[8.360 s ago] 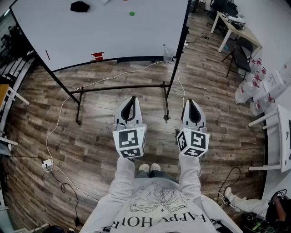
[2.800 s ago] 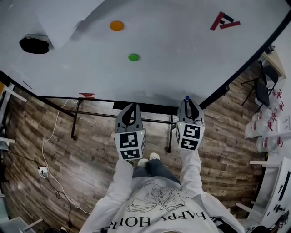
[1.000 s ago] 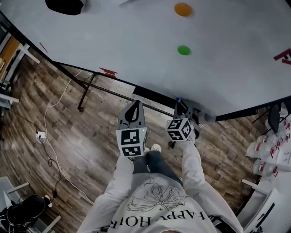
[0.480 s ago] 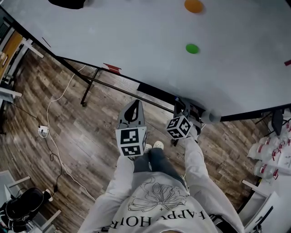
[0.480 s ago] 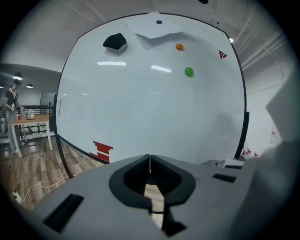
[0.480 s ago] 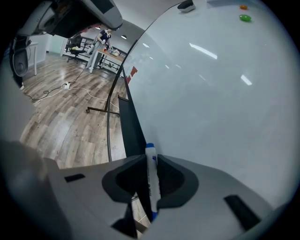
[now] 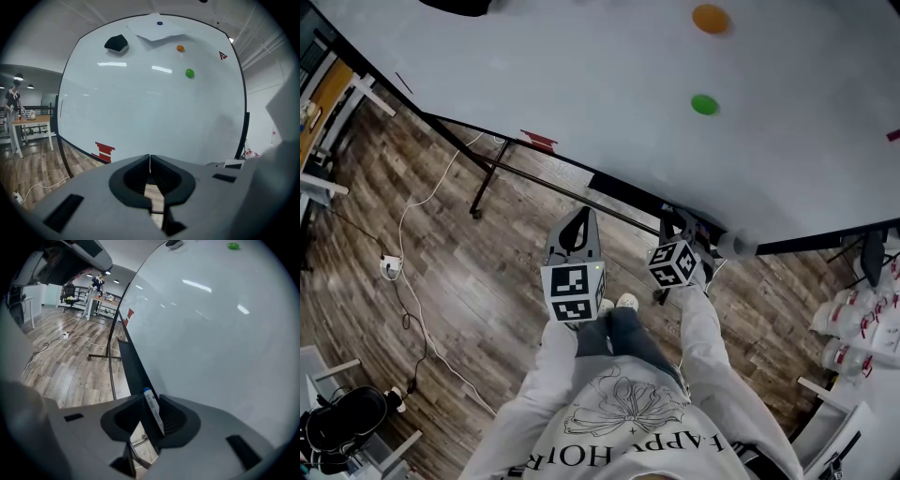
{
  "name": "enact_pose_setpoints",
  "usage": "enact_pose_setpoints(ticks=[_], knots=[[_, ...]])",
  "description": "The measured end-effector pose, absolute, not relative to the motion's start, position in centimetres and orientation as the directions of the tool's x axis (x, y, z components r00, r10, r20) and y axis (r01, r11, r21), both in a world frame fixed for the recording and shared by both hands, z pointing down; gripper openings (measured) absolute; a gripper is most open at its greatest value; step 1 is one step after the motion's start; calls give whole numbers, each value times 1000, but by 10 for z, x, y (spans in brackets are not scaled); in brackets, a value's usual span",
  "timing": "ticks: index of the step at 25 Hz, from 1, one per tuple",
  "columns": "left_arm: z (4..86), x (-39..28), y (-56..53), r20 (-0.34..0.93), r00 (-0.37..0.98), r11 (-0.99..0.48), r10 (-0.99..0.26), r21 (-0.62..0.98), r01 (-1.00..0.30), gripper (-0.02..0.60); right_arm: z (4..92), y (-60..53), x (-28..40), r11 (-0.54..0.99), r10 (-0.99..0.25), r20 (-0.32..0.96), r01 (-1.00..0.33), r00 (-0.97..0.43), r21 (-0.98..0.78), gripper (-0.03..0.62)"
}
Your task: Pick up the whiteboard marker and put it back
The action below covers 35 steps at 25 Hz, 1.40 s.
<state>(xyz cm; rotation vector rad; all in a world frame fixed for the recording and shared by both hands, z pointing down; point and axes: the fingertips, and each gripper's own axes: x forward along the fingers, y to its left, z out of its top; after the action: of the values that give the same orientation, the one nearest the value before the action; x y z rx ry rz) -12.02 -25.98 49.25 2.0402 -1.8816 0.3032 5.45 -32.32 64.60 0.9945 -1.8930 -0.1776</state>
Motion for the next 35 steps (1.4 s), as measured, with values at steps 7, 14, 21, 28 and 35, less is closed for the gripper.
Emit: enact_pose_setpoints(ticks=[7,14,21,28,35], knots=[[483,-120,-261,359,107,-73,-927,106,-992,6,609,-322,50,606,-744,626,-632,-235,483,85],[458,-108,-262,308,141,-118,-941,93,-989,6,534,-316,57,466,-837,483,-800,-259,379,35],[428,-85,-265,250,194,-180,-949,76,-981,6,465,-305,74,335,-912,331,-908,-244,253,31],[403,-72,-266,196,232,-226,-953,55,-973,6,431,-291,92,239,-949,247,-959,-197,155,23],[390,-57,-264,162,261,-256,-952,53,-965,6,416,-277,110,181,-967,196,-979,-161,93,20]])
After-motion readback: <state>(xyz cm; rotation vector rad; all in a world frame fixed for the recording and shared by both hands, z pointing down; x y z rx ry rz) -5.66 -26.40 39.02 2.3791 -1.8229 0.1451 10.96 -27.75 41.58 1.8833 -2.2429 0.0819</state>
